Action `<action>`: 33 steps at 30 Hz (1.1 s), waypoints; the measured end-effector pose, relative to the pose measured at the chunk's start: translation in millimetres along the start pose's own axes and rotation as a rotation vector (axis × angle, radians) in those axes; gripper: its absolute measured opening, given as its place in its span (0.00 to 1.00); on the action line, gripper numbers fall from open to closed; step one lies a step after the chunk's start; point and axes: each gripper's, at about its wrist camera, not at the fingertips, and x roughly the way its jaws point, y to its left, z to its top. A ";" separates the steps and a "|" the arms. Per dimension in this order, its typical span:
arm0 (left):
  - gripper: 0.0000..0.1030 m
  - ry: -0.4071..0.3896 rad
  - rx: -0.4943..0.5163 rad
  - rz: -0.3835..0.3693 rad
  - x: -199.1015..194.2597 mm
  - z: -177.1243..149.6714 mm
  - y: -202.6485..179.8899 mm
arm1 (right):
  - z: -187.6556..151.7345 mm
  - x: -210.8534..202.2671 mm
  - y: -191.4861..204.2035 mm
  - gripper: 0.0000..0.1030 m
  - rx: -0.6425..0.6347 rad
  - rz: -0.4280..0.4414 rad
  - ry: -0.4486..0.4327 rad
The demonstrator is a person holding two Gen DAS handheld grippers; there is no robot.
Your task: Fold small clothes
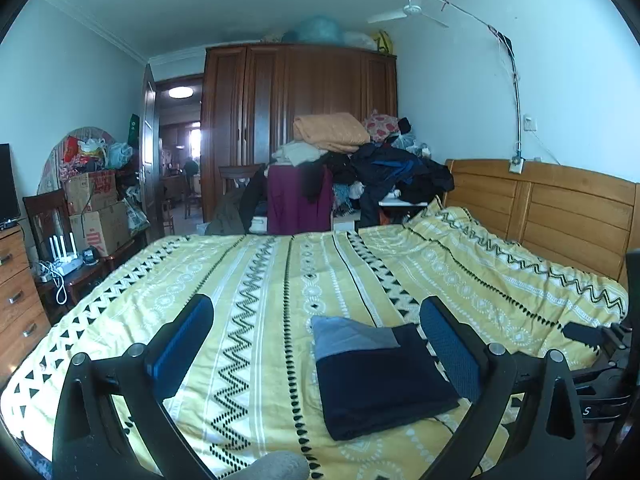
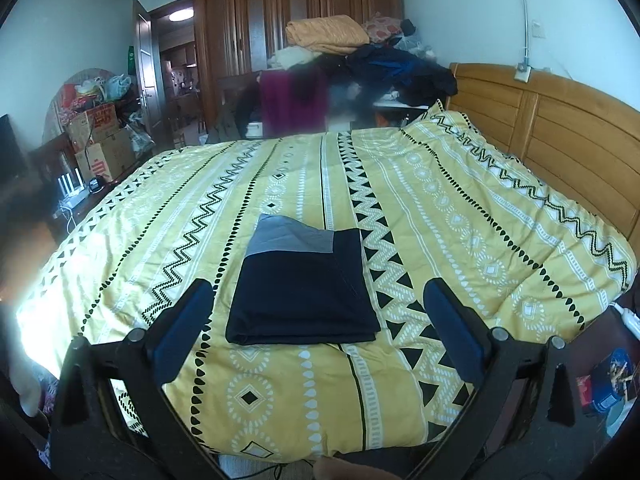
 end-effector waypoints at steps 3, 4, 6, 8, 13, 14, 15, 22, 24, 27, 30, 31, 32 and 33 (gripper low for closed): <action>1.00 0.051 0.005 -0.007 0.5 -7.4 -5.9 | -1.1 -7.4 -1.3 1.00 0.005 0.005 -0.006; 1.00 0.057 0.013 -0.008 -0.1 -9.7 -8.3 | -1.1 -10.3 -1.7 1.00 0.004 0.001 -0.010; 1.00 0.064 0.023 -0.006 -2.5 -12.0 -10.0 | -2.2 -16.6 -1.1 1.00 0.003 -0.006 -0.020; 1.00 0.062 0.025 -0.006 -2.4 -14.3 -10.6 | -2.5 -20.5 -0.7 1.00 -0.001 -0.014 -0.028; 1.00 0.046 0.013 -0.010 -7.0 -11.1 -9.8 | -3.3 -28.8 2.4 1.00 -0.014 -0.024 -0.045; 1.00 0.045 0.017 -0.009 -6.2 -10.2 -12.1 | -3.4 -29.5 3.0 1.00 -0.015 -0.023 -0.046; 1.00 0.043 0.018 -0.008 -7.9 -10.3 -12.2 | -3.3 -30.3 4.0 1.00 -0.017 -0.020 -0.048; 1.00 0.046 0.016 -0.003 -12.1 -13.2 -10.2 | -6.3 -30.3 8.1 1.00 -0.027 -0.017 -0.042; 1.00 0.051 0.015 -0.002 -11.6 -14.6 -10.5 | -8.2 -30.0 9.3 1.00 -0.030 -0.013 -0.036; 1.00 0.054 0.012 -0.002 -10.5 -15.2 -10.3 | -10.6 -29.8 11.8 1.00 -0.039 -0.013 -0.031; 1.00 0.063 0.021 0.007 -8.2 -18.0 -12.0 | -12.9 -30.1 12.0 1.00 -0.034 -0.005 -0.025; 1.00 0.067 0.024 0.012 -7.6 -18.8 -12.3 | -13.5 -30.8 11.8 1.00 -0.032 -0.006 -0.026; 1.00 0.074 0.027 0.018 -6.3 -19.5 -12.6 | -14.2 -31.8 11.8 1.00 -0.031 -0.008 -0.029; 1.00 0.084 0.032 0.022 -4.5 -20.1 -12.7 | -14.7 -32.9 11.6 1.00 -0.031 -0.009 -0.032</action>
